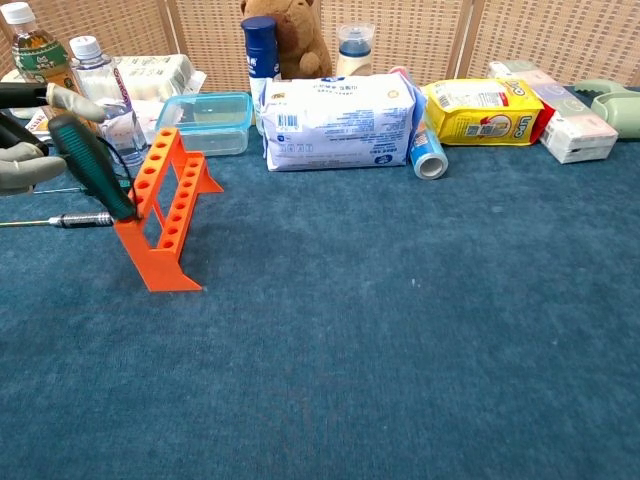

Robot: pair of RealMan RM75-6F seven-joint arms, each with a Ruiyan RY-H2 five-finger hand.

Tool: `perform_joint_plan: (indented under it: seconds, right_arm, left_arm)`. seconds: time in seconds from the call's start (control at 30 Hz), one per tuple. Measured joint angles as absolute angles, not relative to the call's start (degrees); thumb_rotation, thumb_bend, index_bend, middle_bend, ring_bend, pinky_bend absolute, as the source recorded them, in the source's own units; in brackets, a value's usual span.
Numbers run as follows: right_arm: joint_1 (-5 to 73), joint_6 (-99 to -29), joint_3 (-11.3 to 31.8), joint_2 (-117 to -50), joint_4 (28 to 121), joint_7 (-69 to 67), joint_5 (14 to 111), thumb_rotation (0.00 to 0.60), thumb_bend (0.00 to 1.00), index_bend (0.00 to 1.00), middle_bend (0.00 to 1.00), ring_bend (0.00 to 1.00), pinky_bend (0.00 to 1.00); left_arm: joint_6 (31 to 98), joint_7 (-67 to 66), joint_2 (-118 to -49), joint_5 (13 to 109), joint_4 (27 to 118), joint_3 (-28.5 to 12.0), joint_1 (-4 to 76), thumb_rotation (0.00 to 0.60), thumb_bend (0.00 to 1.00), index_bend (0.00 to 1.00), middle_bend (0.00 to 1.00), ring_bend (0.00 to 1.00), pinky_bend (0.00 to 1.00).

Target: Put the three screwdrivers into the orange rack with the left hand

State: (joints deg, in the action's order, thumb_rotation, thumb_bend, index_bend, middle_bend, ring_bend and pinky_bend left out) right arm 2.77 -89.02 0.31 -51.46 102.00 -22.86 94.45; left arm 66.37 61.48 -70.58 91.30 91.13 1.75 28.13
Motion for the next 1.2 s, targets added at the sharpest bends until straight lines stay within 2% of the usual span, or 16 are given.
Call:
perform_joint_plan:
  seconds: [0.37,0.57,0.7,1.0,1.2]
  right_arm:
    - [2.8,-89.0,0.2,-51.3,102.0,-23.2,94.6,0.600,0.02,0.07,0.03,0.00,0.00]
    - [2.8,-88.9,0.1,-51.3,102.1,-23.2,94.8,0.600,0.02,0.07,0.03,0.00,0.00]
    - [2.8,-89.0,0.0,-51.3,102.1,-23.2,95.0,0.600,0.02,0.07,0.03,0.00,0.00]
    - [2.9,-88.6,-0.1,-51.4,102.4,-22.4,95.1,0.600,0.02,0.07,0.03,0.00,0.00]
    - [3.3,-87.7,0.0,-51.7,102.5,-21.7,94.6,0.600,0.02,0.07,0.03,0.00,0.00]
  left_arm:
    - [68.1,61.2,-69.8,91.7,91.9,1.4,27.7,0.600,0.34,0.25,0.97,1.00,1.00]
    - [72.2,61.5,-66.6,92.6,93.8,0.7,26.6,0.600,0.34,0.25,0.97,1.00,1.00]
    - [72.7,59.1,-64.7,91.5,94.0,0.1,26.1,0.600,0.34,0.25,0.97,1.00,1.00]
    - [67.4,43.3,-65.7,82.1,88.7,-1.8,26.3,0.600,0.34,0.25,0.97,1.00,1.00]
    - [62.5,29.1,-70.2,74.7,83.3,-3.2,27.5,0.600,0.34,0.33,0.97,1.00,1.00]
